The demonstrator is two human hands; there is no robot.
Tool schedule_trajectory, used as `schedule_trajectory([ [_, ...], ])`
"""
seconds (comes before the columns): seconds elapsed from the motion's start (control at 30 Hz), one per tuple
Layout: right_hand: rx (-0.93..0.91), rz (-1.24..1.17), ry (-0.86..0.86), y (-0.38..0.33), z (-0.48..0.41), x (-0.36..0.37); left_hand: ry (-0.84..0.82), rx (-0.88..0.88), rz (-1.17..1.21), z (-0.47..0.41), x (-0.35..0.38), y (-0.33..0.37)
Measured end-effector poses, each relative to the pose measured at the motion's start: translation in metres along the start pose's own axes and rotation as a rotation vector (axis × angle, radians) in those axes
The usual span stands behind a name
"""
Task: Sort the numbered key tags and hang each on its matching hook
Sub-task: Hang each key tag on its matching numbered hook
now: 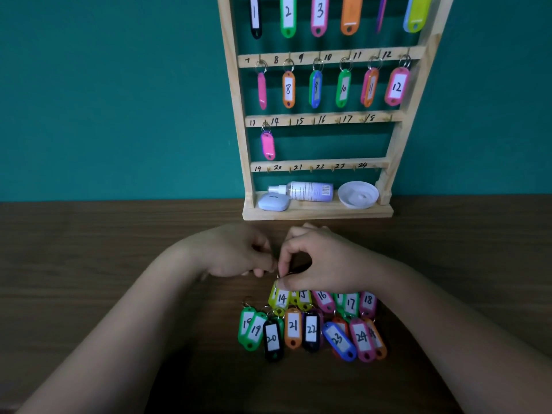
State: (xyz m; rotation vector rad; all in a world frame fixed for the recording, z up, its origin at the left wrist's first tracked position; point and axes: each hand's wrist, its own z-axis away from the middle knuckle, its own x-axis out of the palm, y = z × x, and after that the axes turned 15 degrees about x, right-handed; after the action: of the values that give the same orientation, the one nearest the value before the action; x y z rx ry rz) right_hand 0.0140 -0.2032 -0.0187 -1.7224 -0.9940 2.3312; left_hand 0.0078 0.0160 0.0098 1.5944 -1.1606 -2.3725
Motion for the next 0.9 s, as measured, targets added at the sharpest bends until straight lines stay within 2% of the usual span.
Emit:
schedule_trajectory([
  [0.17,-0.013,-0.002,0.002,0.002,-0.002,0.003,-0.112,0.023,0.006,0.0,0.0,0.0],
  [0.27,-0.022,0.008,-0.005,0.003,-0.003,0.003,-0.125,0.025,0.025,-0.002,0.002,0.001],
  [0.6,-0.049,-0.083,-0.024,0.004,-0.003,0.001,-0.102,0.05,0.073,-0.003,0.002,-0.002],
  [0.77,-0.066,-0.167,0.001,0.003,-0.002,-0.006,-0.028,0.03,0.139,-0.003,-0.002,0.0],
  [0.9,-0.067,-0.284,0.045,0.005,-0.004,-0.011,0.04,0.002,0.083,-0.003,-0.002,0.002],
])
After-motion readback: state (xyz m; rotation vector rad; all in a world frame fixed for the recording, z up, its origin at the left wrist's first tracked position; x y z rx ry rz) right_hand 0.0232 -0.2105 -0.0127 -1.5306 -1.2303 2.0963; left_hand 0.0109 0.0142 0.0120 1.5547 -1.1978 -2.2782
